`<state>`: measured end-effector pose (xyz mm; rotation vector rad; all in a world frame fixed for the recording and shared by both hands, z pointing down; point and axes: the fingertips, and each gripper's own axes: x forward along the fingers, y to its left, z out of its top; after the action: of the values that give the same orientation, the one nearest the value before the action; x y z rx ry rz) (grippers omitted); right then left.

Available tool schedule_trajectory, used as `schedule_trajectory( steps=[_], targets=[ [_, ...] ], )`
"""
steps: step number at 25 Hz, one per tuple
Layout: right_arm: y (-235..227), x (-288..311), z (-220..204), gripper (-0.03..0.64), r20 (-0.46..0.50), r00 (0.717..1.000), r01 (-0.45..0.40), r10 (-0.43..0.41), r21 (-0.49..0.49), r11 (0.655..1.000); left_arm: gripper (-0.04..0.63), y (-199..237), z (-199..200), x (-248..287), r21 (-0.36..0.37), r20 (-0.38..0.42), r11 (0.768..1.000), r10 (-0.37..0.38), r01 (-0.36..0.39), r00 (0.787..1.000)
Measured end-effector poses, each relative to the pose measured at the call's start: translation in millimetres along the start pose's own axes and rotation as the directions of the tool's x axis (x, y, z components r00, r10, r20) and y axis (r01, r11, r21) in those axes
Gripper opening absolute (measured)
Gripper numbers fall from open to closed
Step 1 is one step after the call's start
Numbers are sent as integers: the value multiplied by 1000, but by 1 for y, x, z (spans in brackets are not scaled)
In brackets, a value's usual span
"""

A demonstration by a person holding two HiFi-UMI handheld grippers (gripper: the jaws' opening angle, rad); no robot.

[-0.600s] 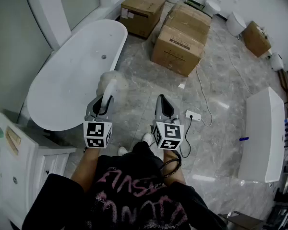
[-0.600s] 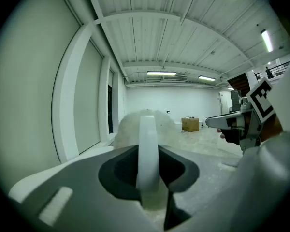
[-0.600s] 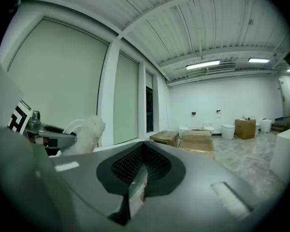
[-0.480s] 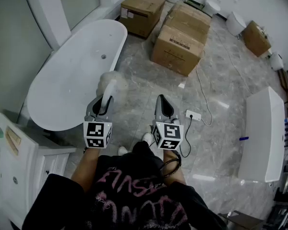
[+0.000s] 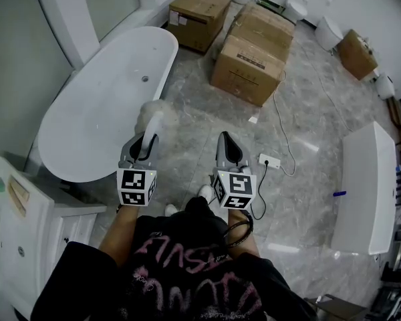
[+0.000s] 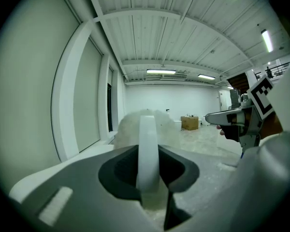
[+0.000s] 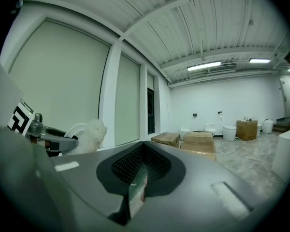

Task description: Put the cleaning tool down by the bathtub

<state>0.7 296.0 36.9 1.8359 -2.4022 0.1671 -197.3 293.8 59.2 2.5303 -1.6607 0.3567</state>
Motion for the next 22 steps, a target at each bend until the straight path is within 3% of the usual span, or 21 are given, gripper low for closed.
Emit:
schedule_trajectory(
  steps=[22],
  targets=[
    [-10,31,-5,14,1,1000,5,-5,-26,1000,88,19,-6,25,10,-6,1000,-5,5,1000]
  ],
)
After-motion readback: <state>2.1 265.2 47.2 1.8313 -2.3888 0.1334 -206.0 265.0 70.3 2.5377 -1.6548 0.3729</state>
